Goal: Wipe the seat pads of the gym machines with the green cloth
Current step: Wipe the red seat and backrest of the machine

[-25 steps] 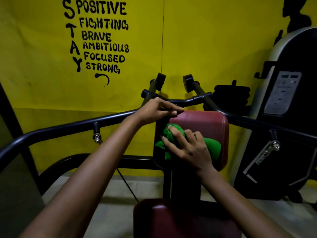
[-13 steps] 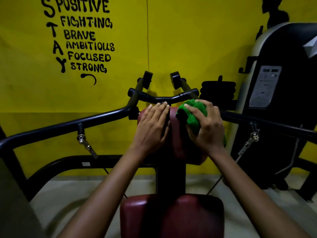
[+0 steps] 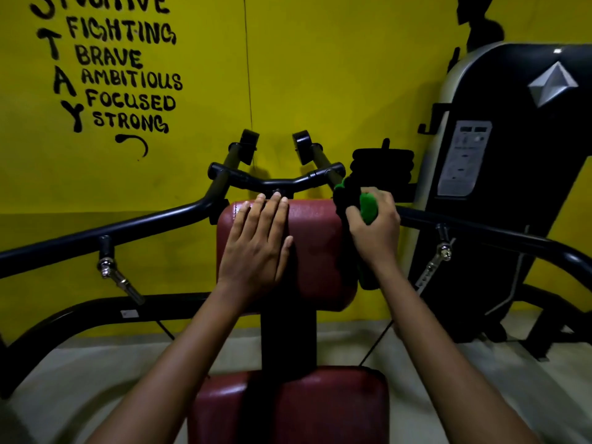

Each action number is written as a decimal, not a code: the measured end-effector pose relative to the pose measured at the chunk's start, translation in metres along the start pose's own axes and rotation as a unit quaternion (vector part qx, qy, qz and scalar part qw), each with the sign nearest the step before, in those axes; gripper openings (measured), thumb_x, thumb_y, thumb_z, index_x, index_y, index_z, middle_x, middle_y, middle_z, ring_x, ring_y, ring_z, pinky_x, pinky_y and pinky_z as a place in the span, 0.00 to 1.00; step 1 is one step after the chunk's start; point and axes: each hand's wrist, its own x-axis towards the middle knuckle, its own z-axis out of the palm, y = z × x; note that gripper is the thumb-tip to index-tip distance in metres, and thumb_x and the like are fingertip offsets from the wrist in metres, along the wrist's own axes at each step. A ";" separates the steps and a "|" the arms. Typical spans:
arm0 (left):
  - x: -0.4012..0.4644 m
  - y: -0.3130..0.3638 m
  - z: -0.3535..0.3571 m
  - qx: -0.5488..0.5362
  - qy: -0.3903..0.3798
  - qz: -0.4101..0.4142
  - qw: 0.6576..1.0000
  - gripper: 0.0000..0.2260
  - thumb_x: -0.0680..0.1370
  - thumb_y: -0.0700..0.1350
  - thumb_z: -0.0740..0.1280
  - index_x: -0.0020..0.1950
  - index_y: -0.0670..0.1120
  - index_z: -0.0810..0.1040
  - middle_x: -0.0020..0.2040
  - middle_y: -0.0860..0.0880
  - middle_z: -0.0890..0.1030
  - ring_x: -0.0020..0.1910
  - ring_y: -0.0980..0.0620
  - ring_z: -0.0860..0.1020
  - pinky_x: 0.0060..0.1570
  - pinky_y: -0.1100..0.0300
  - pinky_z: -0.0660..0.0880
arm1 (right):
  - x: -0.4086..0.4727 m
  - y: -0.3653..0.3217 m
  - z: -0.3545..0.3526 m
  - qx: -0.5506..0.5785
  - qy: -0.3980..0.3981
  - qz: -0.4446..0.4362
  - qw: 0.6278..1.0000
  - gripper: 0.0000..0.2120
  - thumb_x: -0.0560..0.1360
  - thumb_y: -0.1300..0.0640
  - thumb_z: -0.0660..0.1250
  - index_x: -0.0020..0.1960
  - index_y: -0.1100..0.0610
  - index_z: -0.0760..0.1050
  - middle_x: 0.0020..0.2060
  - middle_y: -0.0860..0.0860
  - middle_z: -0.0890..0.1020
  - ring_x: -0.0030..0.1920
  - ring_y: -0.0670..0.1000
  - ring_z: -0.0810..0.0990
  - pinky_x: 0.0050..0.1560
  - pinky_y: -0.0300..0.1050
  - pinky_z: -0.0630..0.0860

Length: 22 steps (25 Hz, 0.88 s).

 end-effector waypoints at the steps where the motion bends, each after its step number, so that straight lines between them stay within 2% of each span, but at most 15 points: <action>1: 0.000 0.000 0.000 0.002 -0.002 0.000 1.000 0.25 0.80 0.51 0.51 0.73 0.38 0.64 0.72 0.39 0.67 0.71 0.40 0.64 0.71 0.46 0.58 | -0.008 0.004 -0.002 0.008 -0.001 -0.016 1.000 0.18 0.66 0.53 0.62 0.54 0.59 0.78 0.54 0.56 0.75 0.52 0.54 0.76 0.47 0.32 0.64; 5: 0.000 0.000 0.001 0.010 -0.001 -0.003 1.000 0.26 0.80 0.51 0.51 0.74 0.38 0.64 0.72 0.39 0.67 0.72 0.41 0.63 0.71 0.46 0.58 | -0.082 0.033 -0.011 0.027 -0.017 -0.048 0.998 0.17 0.67 0.50 0.61 0.55 0.49 0.72 0.55 0.52 0.71 0.54 0.51 0.74 0.55 0.35 0.69; 8: 0.001 0.001 0.000 0.010 0.008 -0.003 1.000 0.25 0.80 0.51 0.52 0.73 0.38 0.64 0.72 0.39 0.67 0.72 0.41 0.63 0.71 0.46 0.58 | -0.062 0.030 -0.015 0.041 -0.022 -0.050 0.998 0.18 0.66 0.49 0.61 0.53 0.55 0.75 0.52 0.52 0.72 0.49 0.43 0.72 0.50 0.25 0.66; 9: 0.001 0.001 0.000 0.011 0.011 -0.002 1.000 0.25 0.80 0.51 0.52 0.73 0.38 0.64 0.72 0.39 0.67 0.71 0.41 0.63 0.71 0.46 0.58 | -0.040 0.019 -0.013 0.042 -0.030 -0.040 0.998 0.18 0.66 0.49 0.62 0.52 0.58 0.76 0.50 0.52 0.73 0.47 0.42 0.71 0.47 0.27 0.66; 11: 0.001 0.000 0.000 0.018 0.013 0.002 1.000 0.25 0.80 0.51 0.51 0.73 0.38 0.64 0.71 0.39 0.68 0.71 0.40 0.64 0.71 0.46 0.58 | 0.012 0.009 -0.004 0.021 -0.074 0.020 0.997 0.13 0.66 0.49 0.64 0.44 0.56 0.77 0.43 0.51 0.76 0.42 0.47 0.72 0.43 0.39 0.67; 13: 0.001 0.000 0.000 0.023 0.014 0.006 1.000 0.25 0.80 0.51 0.51 0.73 0.38 0.64 0.71 0.39 0.68 0.71 0.40 0.64 0.71 0.46 0.58 | 0.045 0.016 0.004 0.076 -0.120 0.138 0.980 0.07 0.63 0.51 0.66 0.32 0.54 0.74 0.32 0.50 0.75 0.37 0.51 0.73 0.41 0.45 0.67; 15: 0.001 0.000 0.000 0.019 0.019 0.005 1.000 0.26 0.80 0.51 0.51 0.73 0.38 0.64 0.71 0.39 0.68 0.71 0.40 0.64 0.71 0.45 0.58 | 0.037 0.024 0.006 0.152 -0.101 0.233 0.955 0.08 0.59 0.49 0.67 0.31 0.53 0.73 0.30 0.49 0.75 0.37 0.52 0.74 0.42 0.48 0.69; 16: 0.000 0.000 0.001 0.016 0.018 0.004 1.000 0.26 0.80 0.51 0.52 0.73 0.38 0.64 0.71 0.39 0.68 0.71 0.40 0.64 0.71 0.45 0.58 | 0.019 0.028 0.003 0.150 -0.070 0.228 0.960 0.10 0.59 0.47 0.67 0.35 0.53 0.75 0.34 0.50 0.77 0.40 0.52 0.75 0.44 0.49 0.71; 17: 0.000 0.000 0.001 0.015 0.018 0.002 1.000 0.26 0.80 0.51 0.52 0.73 0.38 0.64 0.72 0.39 0.68 0.71 0.40 0.64 0.71 0.45 0.58 | -0.002 0.030 0.001 0.135 -0.030 0.184 0.973 0.14 0.61 0.47 0.68 0.42 0.54 0.77 0.40 0.50 0.78 0.44 0.50 0.75 0.48 0.46 0.72; 19: 0.001 0.000 0.000 0.017 0.019 0.000 1.000 0.26 0.80 0.51 0.51 0.73 0.38 0.64 0.72 0.39 0.68 0.71 0.40 0.64 0.71 0.46 0.58 | -0.036 0.027 -0.005 0.075 0.015 0.038 0.996 0.16 0.68 0.51 0.68 0.52 0.58 0.78 0.49 0.51 0.75 0.48 0.43 0.72 0.50 0.29 0.69; 20: 0.001 0.000 0.000 0.018 0.018 -0.001 1.000 0.26 0.80 0.51 0.51 0.73 0.38 0.64 0.72 0.39 0.68 0.71 0.41 0.64 0.71 0.46 0.58 | -0.037 0.024 -0.006 0.054 0.009 -0.008 0.998 0.16 0.69 0.53 0.67 0.53 0.60 0.77 0.51 0.51 0.74 0.48 0.41 0.71 0.48 0.24 0.66; 21: 0.001 0.001 0.000 0.015 0.016 -0.003 1.000 0.26 0.80 0.51 0.51 0.73 0.38 0.64 0.72 0.39 0.67 0.71 0.40 0.64 0.71 0.45 0.58 | -0.028 0.019 -0.006 0.052 -0.012 -0.029 0.998 0.16 0.68 0.54 0.66 0.53 0.61 0.77 0.50 0.51 0.74 0.48 0.42 0.71 0.47 0.24 0.66; 22: 0.000 0.001 0.000 0.014 0.013 -0.003 1.000 0.26 0.80 0.51 0.51 0.73 0.38 0.64 0.72 0.39 0.67 0.71 0.40 0.64 0.71 0.45 0.58 | -0.015 0.017 -0.006 0.053 -0.027 -0.022 0.998 0.16 0.68 0.53 0.66 0.52 0.59 0.77 0.50 0.51 0.74 0.48 0.44 0.72 0.47 0.28 0.67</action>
